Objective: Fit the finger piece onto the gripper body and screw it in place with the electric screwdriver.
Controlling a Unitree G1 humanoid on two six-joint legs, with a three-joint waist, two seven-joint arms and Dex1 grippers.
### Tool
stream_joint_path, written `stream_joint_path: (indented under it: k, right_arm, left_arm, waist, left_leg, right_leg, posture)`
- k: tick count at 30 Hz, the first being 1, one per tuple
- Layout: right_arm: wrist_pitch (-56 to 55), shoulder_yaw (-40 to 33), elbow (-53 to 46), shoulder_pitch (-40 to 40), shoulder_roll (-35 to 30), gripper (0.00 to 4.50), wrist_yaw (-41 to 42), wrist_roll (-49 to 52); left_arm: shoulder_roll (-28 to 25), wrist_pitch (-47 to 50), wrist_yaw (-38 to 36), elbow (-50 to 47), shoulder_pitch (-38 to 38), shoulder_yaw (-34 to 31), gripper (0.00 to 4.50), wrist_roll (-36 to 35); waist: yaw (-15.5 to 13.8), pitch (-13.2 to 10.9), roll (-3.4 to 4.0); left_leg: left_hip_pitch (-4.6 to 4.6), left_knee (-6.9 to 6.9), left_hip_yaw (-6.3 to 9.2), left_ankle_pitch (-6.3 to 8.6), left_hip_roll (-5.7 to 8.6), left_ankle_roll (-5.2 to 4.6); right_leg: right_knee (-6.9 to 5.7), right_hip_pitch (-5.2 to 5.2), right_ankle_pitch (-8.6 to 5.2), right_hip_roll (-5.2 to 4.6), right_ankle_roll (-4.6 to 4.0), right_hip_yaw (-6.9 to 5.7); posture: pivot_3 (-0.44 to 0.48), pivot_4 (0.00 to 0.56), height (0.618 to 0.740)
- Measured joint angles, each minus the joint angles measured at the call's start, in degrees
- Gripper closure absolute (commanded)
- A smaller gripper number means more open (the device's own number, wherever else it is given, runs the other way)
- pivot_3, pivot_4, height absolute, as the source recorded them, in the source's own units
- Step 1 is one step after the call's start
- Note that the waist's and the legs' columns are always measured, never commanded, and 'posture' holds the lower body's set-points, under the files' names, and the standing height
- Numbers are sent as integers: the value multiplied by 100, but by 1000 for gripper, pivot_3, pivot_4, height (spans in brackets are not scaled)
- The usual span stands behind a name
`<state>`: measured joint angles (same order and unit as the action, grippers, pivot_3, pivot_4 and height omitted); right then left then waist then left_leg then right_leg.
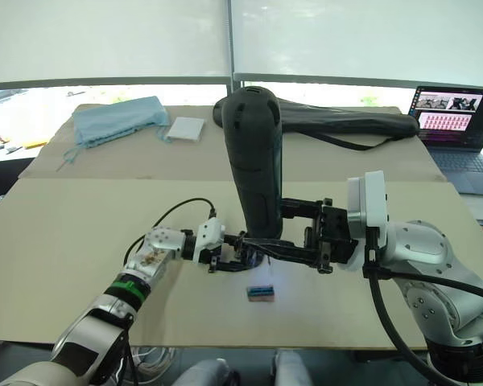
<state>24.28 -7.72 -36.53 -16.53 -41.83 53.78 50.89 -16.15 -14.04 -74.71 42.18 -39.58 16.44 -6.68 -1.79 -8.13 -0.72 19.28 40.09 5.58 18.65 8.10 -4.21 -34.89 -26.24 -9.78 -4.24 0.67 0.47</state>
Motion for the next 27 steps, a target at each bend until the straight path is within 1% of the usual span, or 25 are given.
stream_joint_path:
  k: [2,5,7,8,9,10,14,16,19,22,27]
  right_arm:
    - [3,0,-6,2,-2,2583,-3,2]
    - [7,-2,-14,42,-12,2583,-26,6]
    - [12,-3,-29,87,-12,2583,-62,25]
    - [18,-5,-46,93,-12,2583,-95,59]
    - [22,-26,-85,117,-12,2583,-134,121]
    - [28,-45,-127,123,-12,2583,-162,166]
    - [95,-66,-256,154,-12,2583,-216,242]
    - [129,-69,-267,160,-14,2583,-229,260]
    - [140,-82,-267,167,-22,2583,-262,267]
    - [141,-90,-267,186,-22,2583,-269,270]
    - [151,-89,-267,179,-5,2583,-390,276]
  left_arm:
    - [6,3,-113,133,-85,-4,2231,0]
    - [23,37,-93,154,-94,-21,2231,2]
    - [25,135,-70,103,-87,-17,1153,11]
    - [8,243,-37,93,-71,-7,749,71]
    - [-11,300,-11,7,-16,-30,225,68]
    - [-21,311,17,-63,27,-48,105,68]
    - [-43,182,244,-344,310,-195,105,51]
    - [-143,208,260,-669,572,-271,105,-24]
    - [-273,491,306,-1210,932,-360,105,-138]
    - [-336,845,508,-1769,1257,-404,105,-174]
    - [-329,1382,926,-2397,1540,-385,105,-143]
  waist:
    - [10,0,0]
    - [15,0,0]
    - [15,0,-1]
    - [15,0,0]
    - [26,0,-1]
    - [34,0,0]
    - [57,0,0]
    - [97,0,0]
    - [110,0,0]
    - [105,0,0]
    - [89,0,0]
  left_leg:
    - [0,0,0,0,0,0]
    - [0,1,0,0,0,-1]
    - [0,4,0,0,0,-1]
    - [1,5,0,0,0,-1]
    - [0,4,0,0,0,-1]
    - [0,3,0,1,0,-1]
    - [-1,1,0,0,-1,-1]
    - [-2,-2,-1,1,-1,-1]
    - [-2,-5,0,0,-1,-1]
    - [-2,-4,-1,0,-1,-1]
    - [-1,-4,-1,0,-1,-1]
  right_leg:
    - [-1,0,0,0,0,0]
    - [-1,0,0,0,0,0]
    - [-2,1,0,0,0,1]
    - [-2,1,0,0,0,1]
    - [-3,0,0,1,0,2]
    - [-4,-1,0,0,0,2]
    - [-4,-2,0,2,0,3]
    - [-4,-2,0,2,0,6]
    - [-5,-3,0,4,0,5]
    - [-4,-3,0,4,0,5]
    - [-3,-2,0,3,0,5]
  posture:
    - [0,150,740]
    - [0,150,740]
    - [0,150,740]
    - [0,150,740]
    - [0,150,740]
    - [0,150,740]
    - [0,150,740]
    - [0,150,740]
    - [0,150,740]
    - [0,150,740]
    - [0,150,740]
